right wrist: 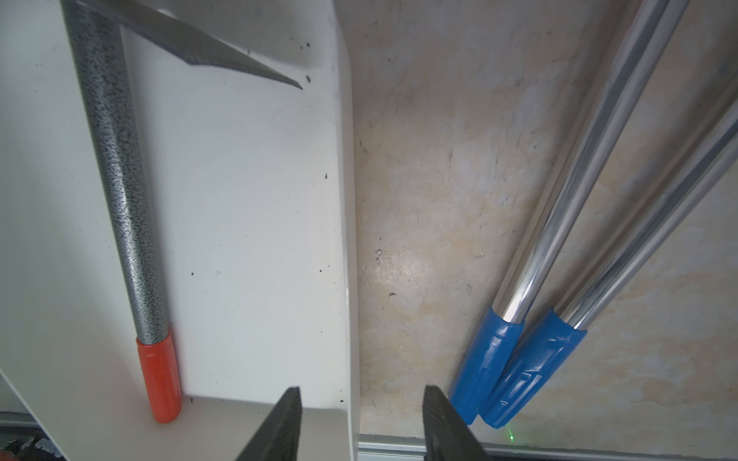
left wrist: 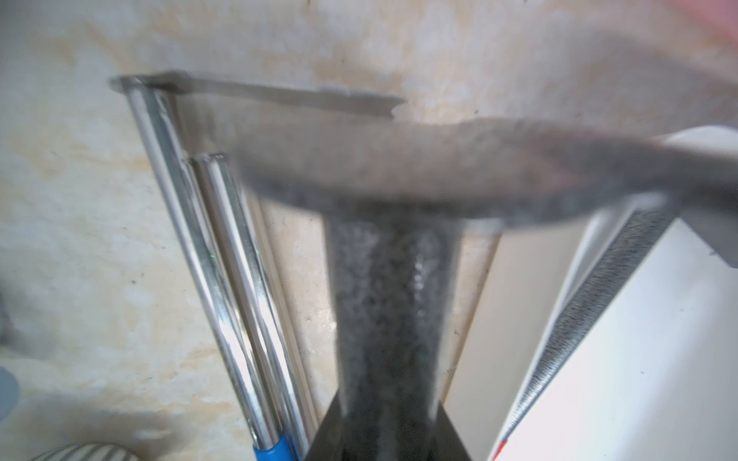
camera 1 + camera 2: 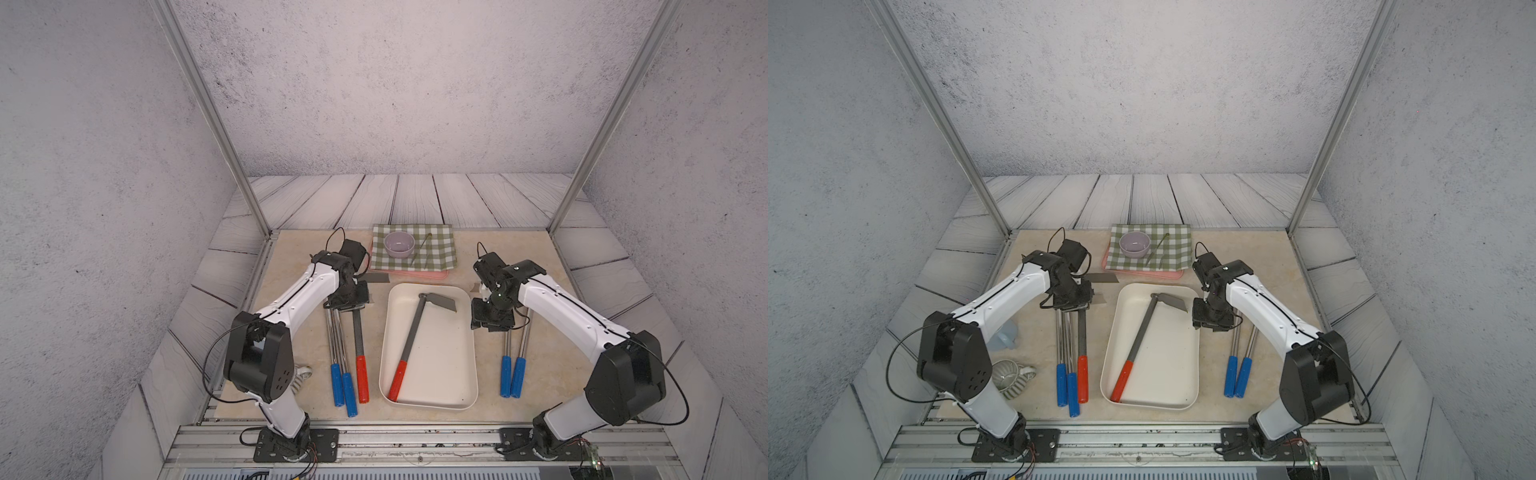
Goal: Put the small hoe into the storage box
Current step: Pick up the hoe from the center of the board.
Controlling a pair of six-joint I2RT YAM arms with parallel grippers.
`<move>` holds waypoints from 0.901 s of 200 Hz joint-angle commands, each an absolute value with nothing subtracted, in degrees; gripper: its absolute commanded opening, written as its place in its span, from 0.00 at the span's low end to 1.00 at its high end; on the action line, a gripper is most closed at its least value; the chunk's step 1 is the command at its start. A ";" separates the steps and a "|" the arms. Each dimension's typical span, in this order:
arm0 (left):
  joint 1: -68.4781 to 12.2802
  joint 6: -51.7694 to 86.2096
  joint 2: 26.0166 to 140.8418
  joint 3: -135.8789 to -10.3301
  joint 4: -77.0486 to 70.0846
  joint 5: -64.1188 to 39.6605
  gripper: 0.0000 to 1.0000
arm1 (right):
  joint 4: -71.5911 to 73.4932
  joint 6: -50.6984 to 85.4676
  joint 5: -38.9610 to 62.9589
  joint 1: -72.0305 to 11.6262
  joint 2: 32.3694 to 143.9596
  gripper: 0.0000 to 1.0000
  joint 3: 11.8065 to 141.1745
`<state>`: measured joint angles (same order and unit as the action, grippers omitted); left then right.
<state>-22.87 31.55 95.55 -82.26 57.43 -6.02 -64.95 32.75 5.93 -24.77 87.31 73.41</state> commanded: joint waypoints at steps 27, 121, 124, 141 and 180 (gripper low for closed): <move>-23.29 27.24 90.08 -90.00 69.46 -9.07 0.00 | -66.96 32.69 5.36 -24.56 83.78 0.51 72.64; -37.62 25.04 105.69 -105.48 70.05 -10.03 0.00 | -69.43 32.43 4.48 -23.22 78.87 0.52 70.49; -37.87 25.05 106.25 -105.88 69.97 -10.12 0.00 | -69.43 32.37 4.48 -23.00 78.76 0.52 70.37; -39.62 25.14 109.68 -107.96 69.22 -10.79 0.00 | -68.87 32.22 5.41 -21.87 78.49 0.52 69.55; -42.47 25.14 117.60 -114.33 68.99 -11.74 0.00 | -68.55 31.77 6.59 -20.40 78.47 0.52 68.73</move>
<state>-41.10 25.69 115.22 -109.56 69.38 -9.93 -67.46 32.60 6.00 -21.08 78.91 69.32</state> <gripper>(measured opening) 0.258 0.519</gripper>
